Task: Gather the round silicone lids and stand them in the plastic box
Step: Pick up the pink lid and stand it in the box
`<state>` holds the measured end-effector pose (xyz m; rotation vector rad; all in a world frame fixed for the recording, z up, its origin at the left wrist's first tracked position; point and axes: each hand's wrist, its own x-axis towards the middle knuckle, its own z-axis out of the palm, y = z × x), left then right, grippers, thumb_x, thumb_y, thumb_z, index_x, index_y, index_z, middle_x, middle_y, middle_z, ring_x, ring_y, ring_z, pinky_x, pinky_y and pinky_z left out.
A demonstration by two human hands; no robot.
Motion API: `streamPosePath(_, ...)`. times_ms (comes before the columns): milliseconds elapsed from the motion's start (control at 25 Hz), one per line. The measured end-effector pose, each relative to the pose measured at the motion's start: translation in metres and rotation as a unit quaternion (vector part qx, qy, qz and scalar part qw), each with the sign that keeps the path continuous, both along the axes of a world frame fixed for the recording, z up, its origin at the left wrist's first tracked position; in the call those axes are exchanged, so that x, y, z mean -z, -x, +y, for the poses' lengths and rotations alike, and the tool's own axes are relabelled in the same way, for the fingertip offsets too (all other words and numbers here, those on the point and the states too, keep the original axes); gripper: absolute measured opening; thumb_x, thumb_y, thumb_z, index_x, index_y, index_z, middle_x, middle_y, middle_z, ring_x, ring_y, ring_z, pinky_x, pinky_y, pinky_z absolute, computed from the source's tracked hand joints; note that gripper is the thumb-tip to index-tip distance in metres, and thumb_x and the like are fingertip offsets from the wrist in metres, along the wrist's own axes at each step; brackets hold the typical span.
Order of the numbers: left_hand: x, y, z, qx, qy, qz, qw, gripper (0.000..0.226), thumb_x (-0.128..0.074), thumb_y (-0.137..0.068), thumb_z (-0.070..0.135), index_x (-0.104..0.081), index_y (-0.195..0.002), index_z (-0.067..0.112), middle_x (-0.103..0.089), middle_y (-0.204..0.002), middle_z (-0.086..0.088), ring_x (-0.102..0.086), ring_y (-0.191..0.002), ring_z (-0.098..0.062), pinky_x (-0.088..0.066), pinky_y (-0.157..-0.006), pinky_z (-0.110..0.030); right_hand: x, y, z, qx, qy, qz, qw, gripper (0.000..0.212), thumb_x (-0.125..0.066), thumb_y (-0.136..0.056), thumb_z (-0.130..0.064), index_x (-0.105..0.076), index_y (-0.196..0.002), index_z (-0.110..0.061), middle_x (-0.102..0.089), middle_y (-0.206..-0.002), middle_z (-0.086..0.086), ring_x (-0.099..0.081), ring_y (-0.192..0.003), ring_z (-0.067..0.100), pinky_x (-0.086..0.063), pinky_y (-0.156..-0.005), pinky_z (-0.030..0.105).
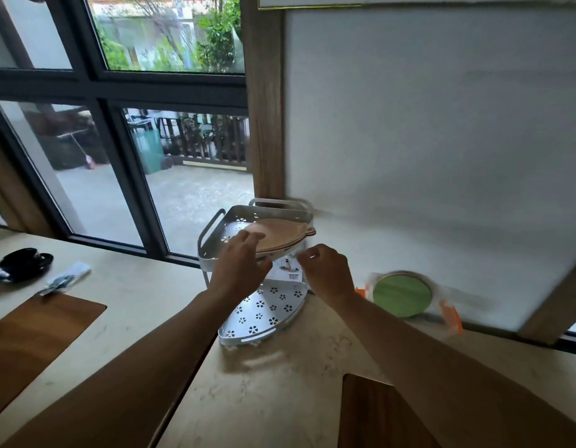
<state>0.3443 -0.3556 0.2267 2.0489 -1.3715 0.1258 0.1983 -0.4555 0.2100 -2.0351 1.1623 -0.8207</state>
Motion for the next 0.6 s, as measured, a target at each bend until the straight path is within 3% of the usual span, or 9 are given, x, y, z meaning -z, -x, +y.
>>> streamPosePath(160, 0.013, -0.010, -0.026, 0.019, -0.020, 0.001, 1.000, 0.048, -0.070, -0.085, 0.026, -0.062, -0.130, 0.011, -0.059, -0.133, -0.012, -0.059, -0.116, -0.030, -0.054, -0.093, -0.043, 0.009, -0.030, -0.019, -0.009, -0.094, -0.029, 0.995, 0.038, -0.054, -0.091, -0.047, -0.071, -0.082, -0.013, -0.076, -0.080, 0.004, -0.072, -0.078, 0.023, -0.057, -0.082, 0.044)
streamPosePath(320, 0.029, -0.018, -0.036, 0.038, -0.008, -0.029, 0.999, 0.037, -0.071, -0.084, 0.021, -0.069, -0.120, 0.015, -0.065, -0.118, -0.010, -0.064, -0.103, -0.031, -0.056, -0.080, -0.040, 0.014, -0.054, -0.031, 0.019, -0.178, -0.072, 0.981, 0.042, -0.054, -0.087, -0.051, -0.072, -0.077, -0.014, -0.075, -0.070, 0.001, -0.073, -0.064, 0.016, -0.059, -0.071, 0.035)
streamPosePath(480, 0.031, -0.020, -0.041, 0.018, 0.041, -0.027, 0.999, 0.022, -0.066, -0.089, 0.020, -0.076, -0.109, 0.021, -0.071, -0.101, -0.007, -0.066, -0.091, -0.031, -0.054, -0.068, -0.035, 0.015, -0.066, -0.028, 0.048, -0.215, -0.151, 0.964, 0.034, -0.059, -0.086, -0.039, -0.073, -0.081, -0.008, -0.075, -0.065, 0.001, -0.072, -0.055, 0.014, -0.061, -0.059, 0.031)
streamPosePath(600, 0.029, -0.017, -0.040, 0.016, 0.044, -0.034, 0.998, 0.019, -0.066, -0.089, 0.019, -0.078, -0.104, 0.021, -0.072, -0.096, -0.007, -0.068, -0.084, -0.032, -0.055, -0.066, -0.036, 0.012, -0.066, -0.024, 0.061, -0.201, -0.145, 0.967, 0.032, -0.059, -0.086, -0.036, -0.073, -0.077, -0.008, -0.074, -0.063, 0.003, -0.072, -0.055, 0.016, -0.062, -0.062, 0.034)
